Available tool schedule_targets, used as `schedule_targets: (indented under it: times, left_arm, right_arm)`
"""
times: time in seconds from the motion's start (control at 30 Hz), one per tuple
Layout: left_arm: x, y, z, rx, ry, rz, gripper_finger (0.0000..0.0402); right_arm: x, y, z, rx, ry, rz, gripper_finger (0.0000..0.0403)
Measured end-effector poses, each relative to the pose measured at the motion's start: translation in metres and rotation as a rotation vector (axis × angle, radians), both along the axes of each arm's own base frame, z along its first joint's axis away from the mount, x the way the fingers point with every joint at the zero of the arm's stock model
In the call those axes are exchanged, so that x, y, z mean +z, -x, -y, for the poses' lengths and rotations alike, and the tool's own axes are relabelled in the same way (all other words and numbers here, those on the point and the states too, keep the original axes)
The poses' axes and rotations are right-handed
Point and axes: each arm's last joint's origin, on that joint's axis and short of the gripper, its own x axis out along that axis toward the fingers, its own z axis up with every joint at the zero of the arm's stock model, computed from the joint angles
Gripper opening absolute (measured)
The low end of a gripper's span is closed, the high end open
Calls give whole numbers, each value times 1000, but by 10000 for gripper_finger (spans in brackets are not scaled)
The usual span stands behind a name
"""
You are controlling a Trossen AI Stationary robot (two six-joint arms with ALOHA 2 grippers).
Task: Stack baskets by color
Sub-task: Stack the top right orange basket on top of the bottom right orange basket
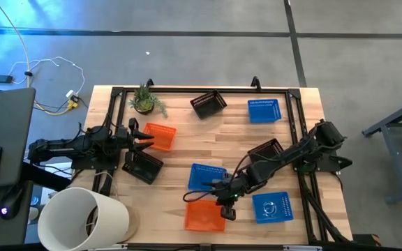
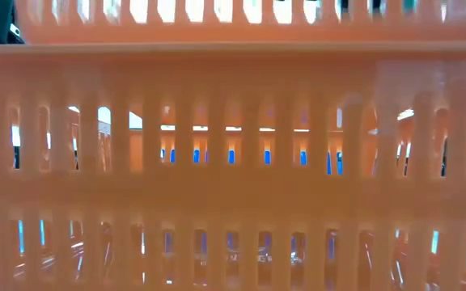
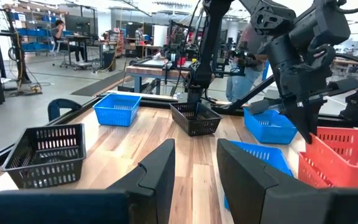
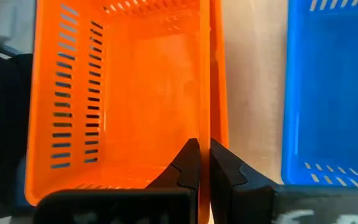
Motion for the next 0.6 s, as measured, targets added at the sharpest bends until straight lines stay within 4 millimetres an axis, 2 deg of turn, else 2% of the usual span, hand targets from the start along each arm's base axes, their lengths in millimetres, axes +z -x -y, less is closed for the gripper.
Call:
schedule_targets:
  times: [0.23,0.6]
  left_arm:
    - [0,0,0,0,0,0,107]
    - [0,0,0,0,0,0,107]
  right_arm:
    - [-1,0,2,1,73,21,0]
    - [-2,1,3,8,83,9,0]
